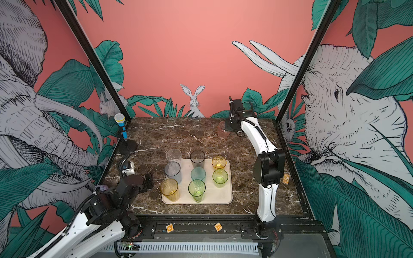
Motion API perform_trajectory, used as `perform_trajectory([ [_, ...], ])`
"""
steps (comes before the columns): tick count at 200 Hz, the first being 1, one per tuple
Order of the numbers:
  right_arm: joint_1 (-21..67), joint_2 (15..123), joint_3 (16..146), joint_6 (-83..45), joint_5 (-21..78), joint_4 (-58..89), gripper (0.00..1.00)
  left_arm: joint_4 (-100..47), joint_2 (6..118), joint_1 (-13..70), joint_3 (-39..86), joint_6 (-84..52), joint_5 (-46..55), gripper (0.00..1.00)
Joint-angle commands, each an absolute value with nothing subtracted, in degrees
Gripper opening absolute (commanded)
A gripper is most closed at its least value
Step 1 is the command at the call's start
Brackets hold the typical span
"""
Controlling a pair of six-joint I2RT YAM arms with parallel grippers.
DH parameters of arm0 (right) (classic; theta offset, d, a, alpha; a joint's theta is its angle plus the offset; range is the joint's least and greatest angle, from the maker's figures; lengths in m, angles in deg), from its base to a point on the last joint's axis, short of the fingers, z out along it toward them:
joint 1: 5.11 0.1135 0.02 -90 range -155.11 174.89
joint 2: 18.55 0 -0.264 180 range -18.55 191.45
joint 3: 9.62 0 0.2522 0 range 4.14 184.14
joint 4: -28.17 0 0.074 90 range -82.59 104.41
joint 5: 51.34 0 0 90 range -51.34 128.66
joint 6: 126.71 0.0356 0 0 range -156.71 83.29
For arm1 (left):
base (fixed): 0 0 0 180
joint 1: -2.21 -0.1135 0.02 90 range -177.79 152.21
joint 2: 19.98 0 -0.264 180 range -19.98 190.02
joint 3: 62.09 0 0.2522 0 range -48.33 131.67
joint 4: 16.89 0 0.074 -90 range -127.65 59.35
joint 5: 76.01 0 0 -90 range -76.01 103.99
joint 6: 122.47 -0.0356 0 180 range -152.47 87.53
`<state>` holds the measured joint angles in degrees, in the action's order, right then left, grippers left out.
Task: Place the glasses into the tray
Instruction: 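Lift the small pink cup and carry it to the tray's near corner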
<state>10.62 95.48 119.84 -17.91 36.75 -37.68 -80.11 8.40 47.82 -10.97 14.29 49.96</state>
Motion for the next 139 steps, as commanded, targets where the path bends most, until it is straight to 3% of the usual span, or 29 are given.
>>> perform_trajectory([
  [1,10.45,90.89,117.83,-18.09,37.07,-40.93,0.0,-81.41,7.74,47.92,-9.22,15.11,49.96,0.95],
  [139,11.63,65.52,99.85,-17.9,37.71,-49.83,0.0,-87.98,6.31,47.91,-6.67,17.62,44.97,0.94],
])
